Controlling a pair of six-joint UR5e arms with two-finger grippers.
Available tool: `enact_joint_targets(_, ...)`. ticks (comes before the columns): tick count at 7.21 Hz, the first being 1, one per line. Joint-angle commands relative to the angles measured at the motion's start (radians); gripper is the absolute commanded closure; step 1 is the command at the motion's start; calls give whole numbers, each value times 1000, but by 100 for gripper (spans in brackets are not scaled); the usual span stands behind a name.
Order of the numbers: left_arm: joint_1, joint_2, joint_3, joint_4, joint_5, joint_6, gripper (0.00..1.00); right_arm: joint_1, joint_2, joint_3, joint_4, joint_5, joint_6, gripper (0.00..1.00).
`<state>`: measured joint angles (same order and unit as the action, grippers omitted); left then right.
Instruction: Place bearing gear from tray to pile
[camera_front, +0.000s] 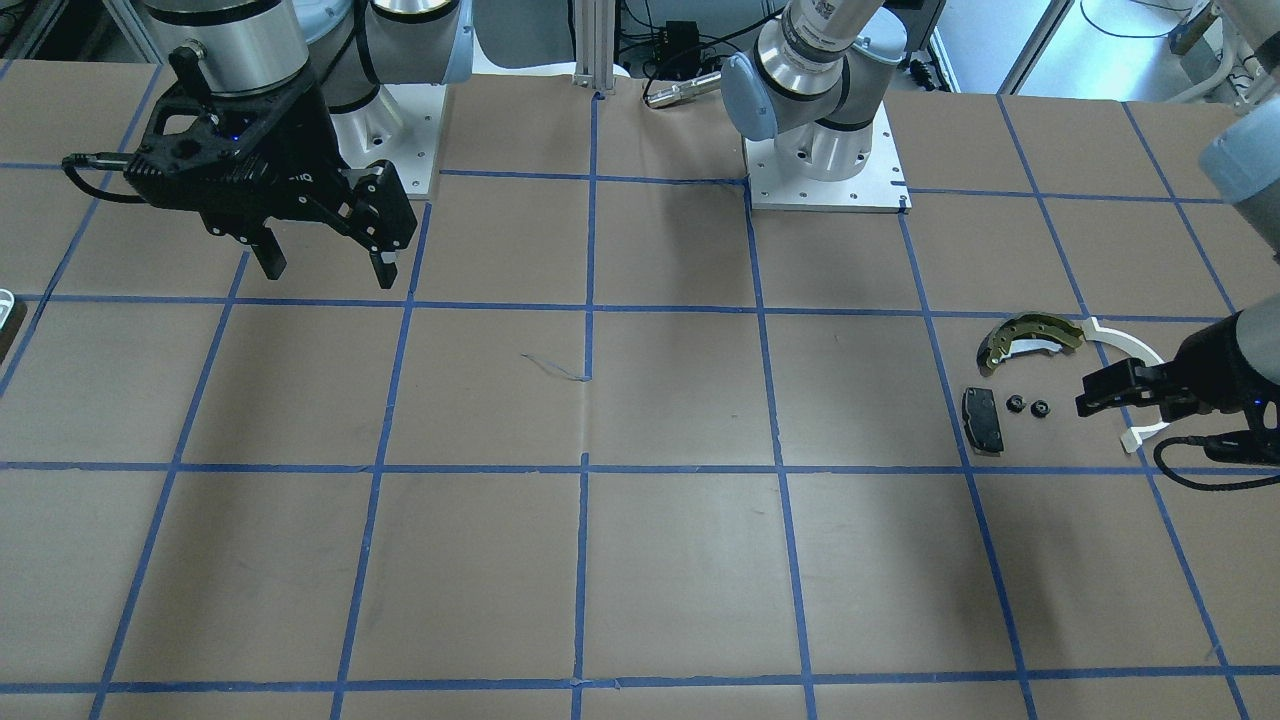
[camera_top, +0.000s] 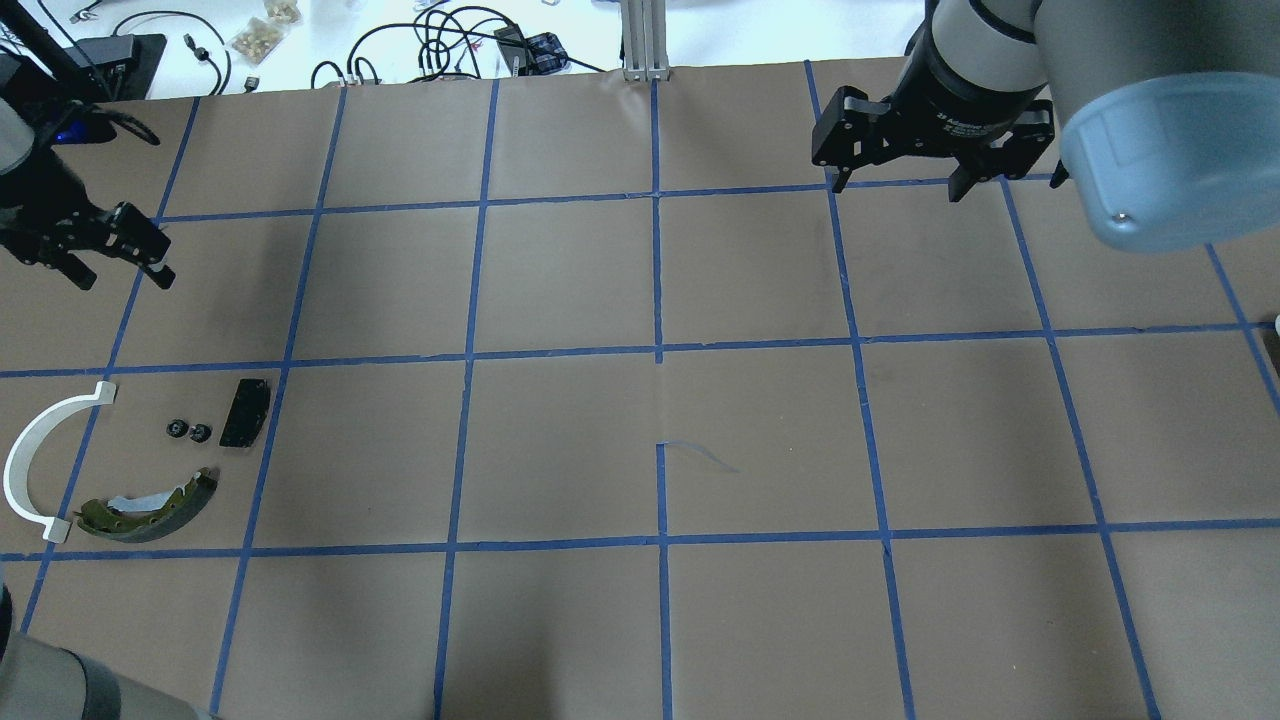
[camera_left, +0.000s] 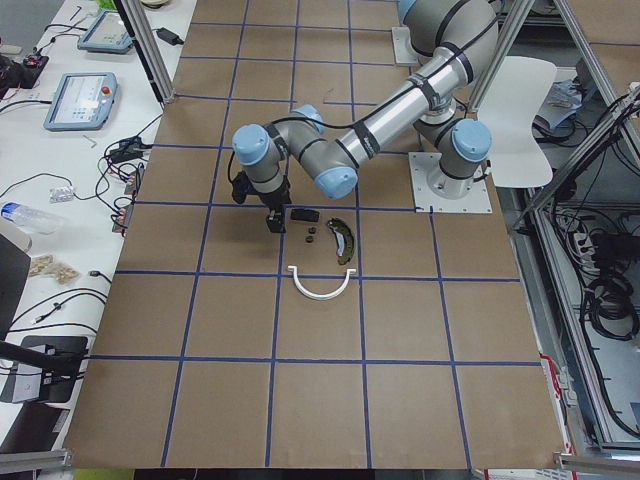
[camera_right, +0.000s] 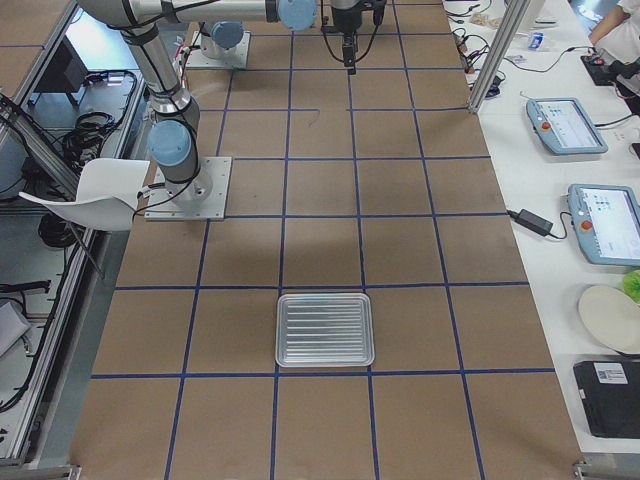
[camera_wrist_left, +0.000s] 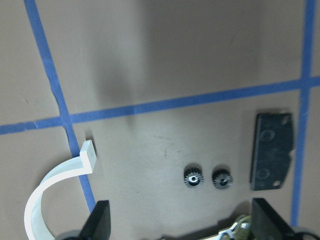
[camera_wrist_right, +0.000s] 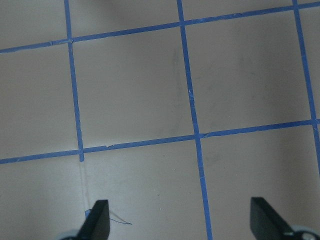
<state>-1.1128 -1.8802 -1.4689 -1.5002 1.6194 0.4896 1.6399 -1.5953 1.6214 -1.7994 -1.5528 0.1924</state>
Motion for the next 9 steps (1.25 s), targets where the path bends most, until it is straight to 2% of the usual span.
enact_joint_targets(1, -113, 78, 100, -147, -38, -173, 0, 1, -3, -2, 0, -1, 2, 0)
enact_joint_targets(3, -209, 121, 110, -188, -66, -218, 0, 1, -5, -2, 9, -6, 9, 0)
enact_joint_targets(4, -266, 145, 101, -190, -111, -258, 0, -2, -3, -2, 26, -12, 7, 0)
enact_joint_targets(5, -324, 165, 99, -190, -113, -357, 0, -2, -5, -3, 37, -10, 7, 0)
enact_joint_targets(7, -369, 164, 79, -198, -102, -440, 0, 1, -5, -3, 35, -10, 9, 0)
enact_joint_targets(9, -419, 205, -15, -183, -92, -523, 0, 3, -5, -3, 26, -9, 10, 0)
